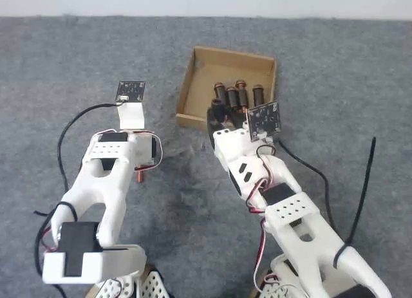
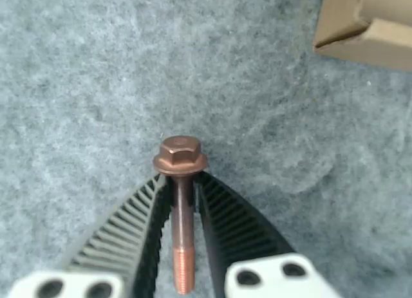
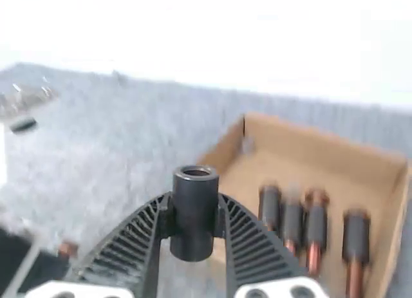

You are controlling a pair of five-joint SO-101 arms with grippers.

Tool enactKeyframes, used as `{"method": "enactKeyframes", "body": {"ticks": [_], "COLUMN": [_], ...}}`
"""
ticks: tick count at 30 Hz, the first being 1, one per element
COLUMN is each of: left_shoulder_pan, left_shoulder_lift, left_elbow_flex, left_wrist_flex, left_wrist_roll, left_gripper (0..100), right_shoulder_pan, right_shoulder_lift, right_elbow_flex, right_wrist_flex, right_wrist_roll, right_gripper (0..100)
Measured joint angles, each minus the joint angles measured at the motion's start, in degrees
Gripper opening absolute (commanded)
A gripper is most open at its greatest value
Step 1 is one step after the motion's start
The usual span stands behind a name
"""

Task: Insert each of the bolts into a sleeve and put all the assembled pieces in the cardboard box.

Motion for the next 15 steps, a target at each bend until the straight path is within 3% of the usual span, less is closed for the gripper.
{"method": "enactKeyframes", "body": {"ticks": [15], "left_shoulder_pan": [0.0], "left_shoulder_lift": [0.0], "left_elbow_flex": [0.0], "left_wrist_flex": [0.0], "left_wrist_roll": [0.0], "left_gripper": [1], "right_shoulder_pan": [0.1], "right_shoulder_lift": [33.7], "right_elbow_flex": [0.0], "right_wrist_flex": [-44.2], "right_wrist_roll": [0.7], "right_gripper": [0.7]}}
